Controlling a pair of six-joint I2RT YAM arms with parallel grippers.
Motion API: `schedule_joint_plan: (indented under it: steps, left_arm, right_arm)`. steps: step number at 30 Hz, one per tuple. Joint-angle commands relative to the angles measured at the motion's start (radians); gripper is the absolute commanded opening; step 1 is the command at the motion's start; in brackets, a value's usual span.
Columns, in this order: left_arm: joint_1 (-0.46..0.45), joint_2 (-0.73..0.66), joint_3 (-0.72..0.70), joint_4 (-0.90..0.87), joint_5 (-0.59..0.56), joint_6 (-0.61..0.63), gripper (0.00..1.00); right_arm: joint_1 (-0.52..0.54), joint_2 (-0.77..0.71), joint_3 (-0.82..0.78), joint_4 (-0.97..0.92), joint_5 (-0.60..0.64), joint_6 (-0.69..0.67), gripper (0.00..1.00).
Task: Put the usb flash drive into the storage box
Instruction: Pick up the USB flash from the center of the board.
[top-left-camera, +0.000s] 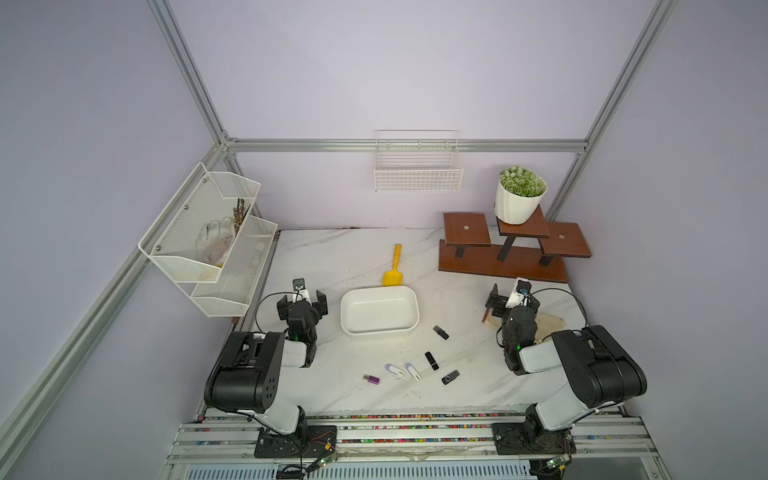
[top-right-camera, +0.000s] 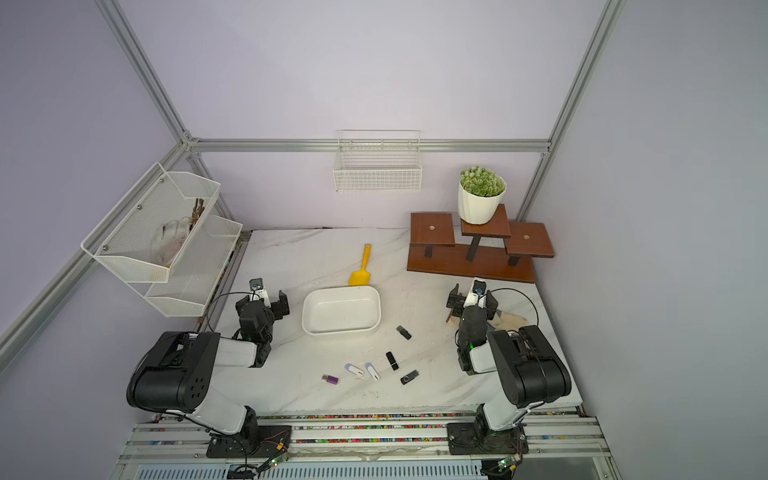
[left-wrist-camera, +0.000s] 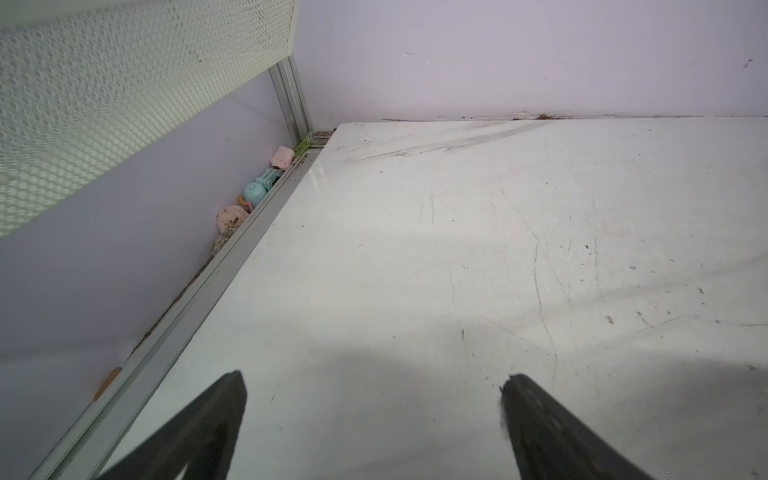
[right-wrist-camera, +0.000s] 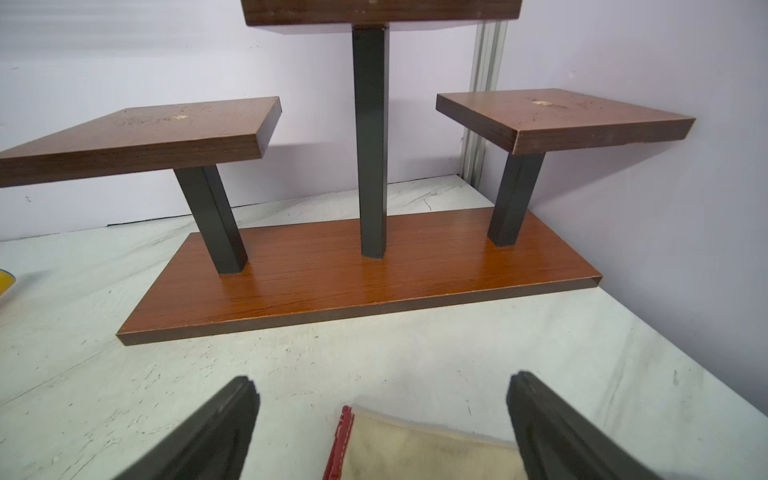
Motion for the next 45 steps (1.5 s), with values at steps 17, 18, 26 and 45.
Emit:
schedule_joint_plan:
  steps: [17,18,26,45]
  left_arm:
    - [0.002,-0.008,0.007,0.032,0.012,-0.008,1.00]
    - [0.003,-0.008,0.008,0.032,0.011,-0.006,1.00]
    - [0.003,-0.008,0.008,0.032,0.011,-0.007,1.00]
    - [-0.001,-0.029,-0.006,0.049,0.001,0.007,1.00]
  right_arm:
    - [-0.002,-0.007,0.002,0.008,0.011,0.011,0.99]
    - [-0.003,-0.007,0.002,0.008,0.011,0.011,0.99]
    - [-0.003,-0.007,0.002,0.005,0.011,0.010,0.99]
    - [0.248,-0.403,0.209,-0.667,0.009,-0.080,0.99]
